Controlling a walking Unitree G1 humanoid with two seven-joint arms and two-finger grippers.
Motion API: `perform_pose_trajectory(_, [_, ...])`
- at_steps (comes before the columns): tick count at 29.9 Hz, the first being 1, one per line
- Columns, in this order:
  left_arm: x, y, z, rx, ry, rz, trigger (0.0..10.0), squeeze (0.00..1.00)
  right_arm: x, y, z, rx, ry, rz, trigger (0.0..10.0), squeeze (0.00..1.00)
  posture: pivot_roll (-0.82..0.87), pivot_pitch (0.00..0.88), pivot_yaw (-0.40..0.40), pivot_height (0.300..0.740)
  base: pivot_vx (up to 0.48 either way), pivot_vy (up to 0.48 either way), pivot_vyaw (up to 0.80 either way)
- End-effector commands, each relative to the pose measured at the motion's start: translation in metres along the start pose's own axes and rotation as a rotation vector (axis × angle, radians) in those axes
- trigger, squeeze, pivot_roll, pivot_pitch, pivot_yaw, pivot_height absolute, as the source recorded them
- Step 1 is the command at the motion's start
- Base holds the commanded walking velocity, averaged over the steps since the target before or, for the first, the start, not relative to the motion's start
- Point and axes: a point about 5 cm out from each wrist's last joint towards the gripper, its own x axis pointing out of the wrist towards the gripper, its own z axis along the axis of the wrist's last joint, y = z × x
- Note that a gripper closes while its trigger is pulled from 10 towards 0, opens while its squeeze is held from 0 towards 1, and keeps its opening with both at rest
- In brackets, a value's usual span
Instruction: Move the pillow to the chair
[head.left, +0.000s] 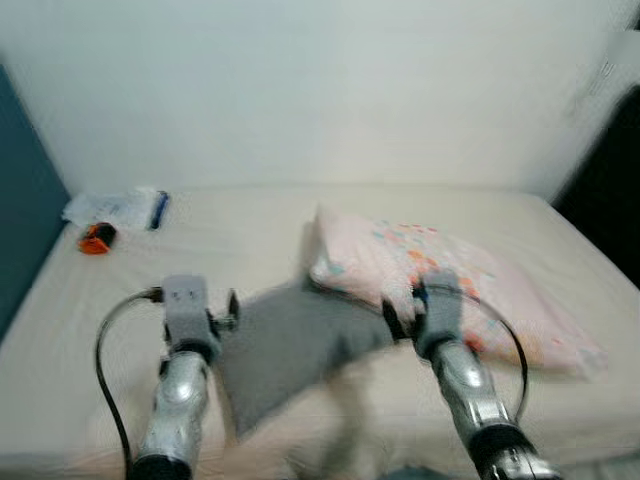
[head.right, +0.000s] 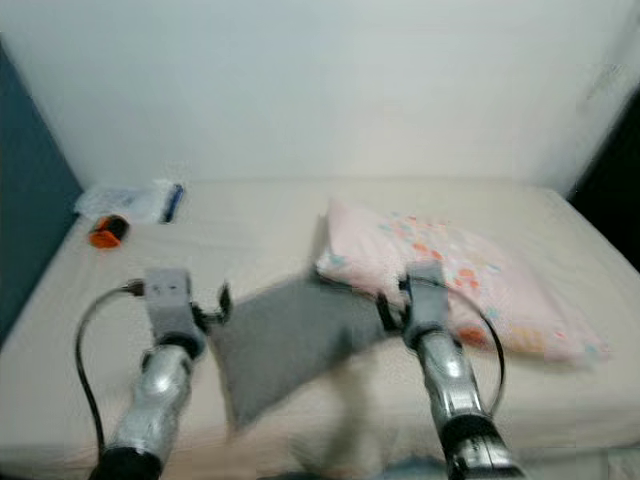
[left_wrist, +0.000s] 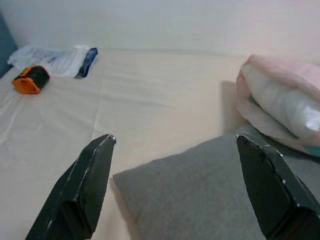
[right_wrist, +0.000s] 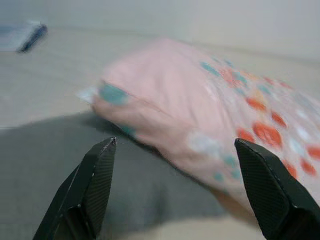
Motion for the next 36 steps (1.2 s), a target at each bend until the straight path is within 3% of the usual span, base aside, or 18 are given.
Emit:
perform_pose_trajectory(1, [-0.003,0.002,-0.007,0.001,0.031,0.001,10.0,0.00,-0.003,-0.003,-0.006,0.000,0.022,-0.009,10.0,0.00,-0.04,0.000,-0.095,0.740,0.000,0.000,0.00])
perform_pose_trajectory(23, [-0.001,-0.001,-0.008,0.034,0.056,-0.043,10.0,0.00,-0.005,-0.004,-0.011,0.047,0.040,-0.052,10.0,0.00,-0.04,0.000,-0.091,0.740,0.000,0.000,0.00])
perform_pose_trajectory(27, [0.000,-0.004,-0.012,0.059,0.091,-0.063,10.0,0.00,-0.006,-0.004,-0.013,0.054,0.050,-0.058,10.0,0.00,-0.04,0.000,-0.085,0.740,0.000,-0.480,0.00])
perform_pose_trajectory(36, [0.000,-0.010,-0.015,0.070,0.114,-0.109,10.0,0.00,-0.005,-0.001,-0.013,0.060,0.062,-0.047,10.0,0.00,-0.04,0.000,-0.082,0.740,0.000,0.000,0.00])
